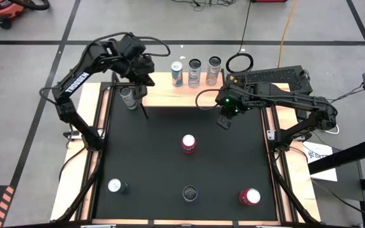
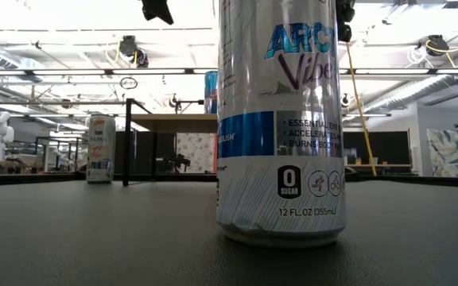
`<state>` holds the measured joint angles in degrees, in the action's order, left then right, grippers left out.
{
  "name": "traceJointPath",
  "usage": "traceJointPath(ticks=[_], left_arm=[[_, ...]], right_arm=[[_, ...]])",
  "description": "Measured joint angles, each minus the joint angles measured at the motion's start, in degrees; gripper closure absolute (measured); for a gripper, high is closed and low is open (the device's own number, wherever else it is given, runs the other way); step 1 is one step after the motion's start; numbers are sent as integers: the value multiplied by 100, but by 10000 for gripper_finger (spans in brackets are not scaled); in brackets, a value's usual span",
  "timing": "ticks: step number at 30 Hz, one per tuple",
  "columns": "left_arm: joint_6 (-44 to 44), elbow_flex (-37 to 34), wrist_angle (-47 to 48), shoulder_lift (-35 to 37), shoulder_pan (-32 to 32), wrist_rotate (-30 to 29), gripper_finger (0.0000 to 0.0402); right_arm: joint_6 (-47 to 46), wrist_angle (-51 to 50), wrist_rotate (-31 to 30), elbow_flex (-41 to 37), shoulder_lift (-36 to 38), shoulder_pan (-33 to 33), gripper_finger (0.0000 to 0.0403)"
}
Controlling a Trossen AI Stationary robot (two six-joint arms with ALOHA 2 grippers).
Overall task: Place canned beverage on shelf
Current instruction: Put the top red soda can on the shelf
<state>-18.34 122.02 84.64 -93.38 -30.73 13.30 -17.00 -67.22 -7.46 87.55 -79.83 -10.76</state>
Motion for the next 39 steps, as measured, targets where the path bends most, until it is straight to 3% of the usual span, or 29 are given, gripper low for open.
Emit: traceJointPath(ticks=[25,30,34,39], left_arm=[[13,0,34,-13,71,-33,398],[154,0,188,-13,71,-33,398],[156,0,200,-13,71,-31,398],[159,0,204,-13,71,-33,398]], right_arm=[[-394,436,-4,0,0,-2,385],[-696,694,-181,0,-2,0,351],[-709,721,-576,0,-2,-2,304],[-634,727,-588,0,-2,-2,238]])
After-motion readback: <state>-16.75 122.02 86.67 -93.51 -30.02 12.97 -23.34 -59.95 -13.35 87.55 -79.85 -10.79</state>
